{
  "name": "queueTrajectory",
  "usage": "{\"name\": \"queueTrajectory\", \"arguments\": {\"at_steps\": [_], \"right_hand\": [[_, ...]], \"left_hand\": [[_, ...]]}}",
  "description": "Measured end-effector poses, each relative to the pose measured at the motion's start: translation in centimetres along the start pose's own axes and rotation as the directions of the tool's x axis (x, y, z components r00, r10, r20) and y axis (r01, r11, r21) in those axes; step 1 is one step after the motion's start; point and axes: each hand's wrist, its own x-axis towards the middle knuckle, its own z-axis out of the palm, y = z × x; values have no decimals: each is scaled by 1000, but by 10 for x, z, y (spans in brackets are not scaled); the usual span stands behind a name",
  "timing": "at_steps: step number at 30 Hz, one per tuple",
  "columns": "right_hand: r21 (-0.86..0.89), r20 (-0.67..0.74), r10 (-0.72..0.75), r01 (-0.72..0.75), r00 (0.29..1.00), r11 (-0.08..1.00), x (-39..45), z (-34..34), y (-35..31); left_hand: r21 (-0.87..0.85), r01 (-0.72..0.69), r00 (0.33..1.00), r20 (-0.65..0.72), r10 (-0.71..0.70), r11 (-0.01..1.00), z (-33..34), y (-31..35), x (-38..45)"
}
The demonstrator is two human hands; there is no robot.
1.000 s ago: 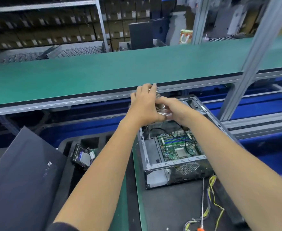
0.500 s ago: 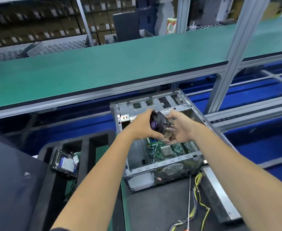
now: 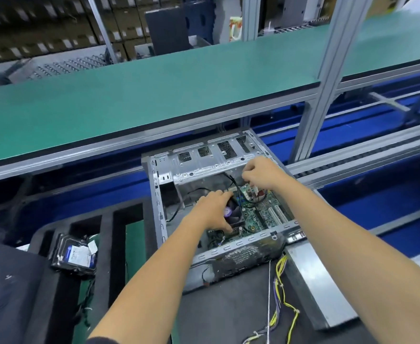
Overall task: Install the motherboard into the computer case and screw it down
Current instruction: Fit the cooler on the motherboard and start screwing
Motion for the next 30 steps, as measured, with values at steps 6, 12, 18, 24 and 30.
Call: {"name": "queueTrajectory", "arguments": {"at_steps": [6, 12, 18, 24, 30], "right_hand": [[-165, -294, -40, -9, 955, 986, 6, -15, 5], [-467, -254, 96, -209, 962, 859, 22, -4, 13], [-487, -276, 125, -251, 953, 836, 25, 9, 27], [-463, -275, 83, -208, 958, 862, 28, 2, 40], [-483, -317, -15, -148, 948, 863, 25, 3, 41]], "left_hand": [[-175, 27, 992, -116, -48, 984, -9, -6, -5], [14, 464, 744, -549, -381, 886, -43, -33, -22], [76, 641, 728, -374, -574, 764, -22, -39, -30], [-28, 712, 652, -345, -675, 702, -22, -50, -35], [-118, 689, 649, -339, -681, 715, -29, -61, -43]]}}
